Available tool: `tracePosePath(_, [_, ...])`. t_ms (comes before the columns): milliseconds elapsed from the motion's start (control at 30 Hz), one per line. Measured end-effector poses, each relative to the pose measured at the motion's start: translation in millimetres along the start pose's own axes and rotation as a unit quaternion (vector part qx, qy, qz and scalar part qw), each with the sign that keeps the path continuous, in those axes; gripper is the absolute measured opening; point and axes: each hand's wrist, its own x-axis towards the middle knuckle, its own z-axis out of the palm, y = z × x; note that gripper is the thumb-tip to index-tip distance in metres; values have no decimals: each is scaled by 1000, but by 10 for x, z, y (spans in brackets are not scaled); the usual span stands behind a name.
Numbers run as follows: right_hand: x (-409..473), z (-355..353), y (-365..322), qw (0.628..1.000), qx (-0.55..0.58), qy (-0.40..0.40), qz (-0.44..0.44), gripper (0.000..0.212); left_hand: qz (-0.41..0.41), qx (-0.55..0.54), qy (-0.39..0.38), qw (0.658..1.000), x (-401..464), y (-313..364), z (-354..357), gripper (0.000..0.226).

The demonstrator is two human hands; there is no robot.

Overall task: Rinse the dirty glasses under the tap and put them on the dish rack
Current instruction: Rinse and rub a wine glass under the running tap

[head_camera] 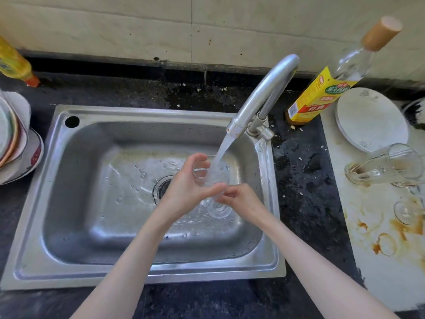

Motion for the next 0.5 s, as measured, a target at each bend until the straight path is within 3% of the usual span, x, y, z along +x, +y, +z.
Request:
tracePosePath(167, [28,-122,-27,998,45,-43,5,20,63,67,44,995,-80,46,108,66])
tracePosePath(267, [64,-266,-19,980,187,15,69,41,93,92,47,990,-102,83,79,69])
tracePosePath(333, [109,-379,-65,924,368,54,94,48,101,100,50,989,-117,121,52,71])
tracePosePath(400, [147,-490,-170,844,521,84,99,46,103,105,52,988,-128,171,34,73])
tracePosePath(500, [187,-608,-335,761,629,113,111,20,111,108,52,987,-145,247,33,70])
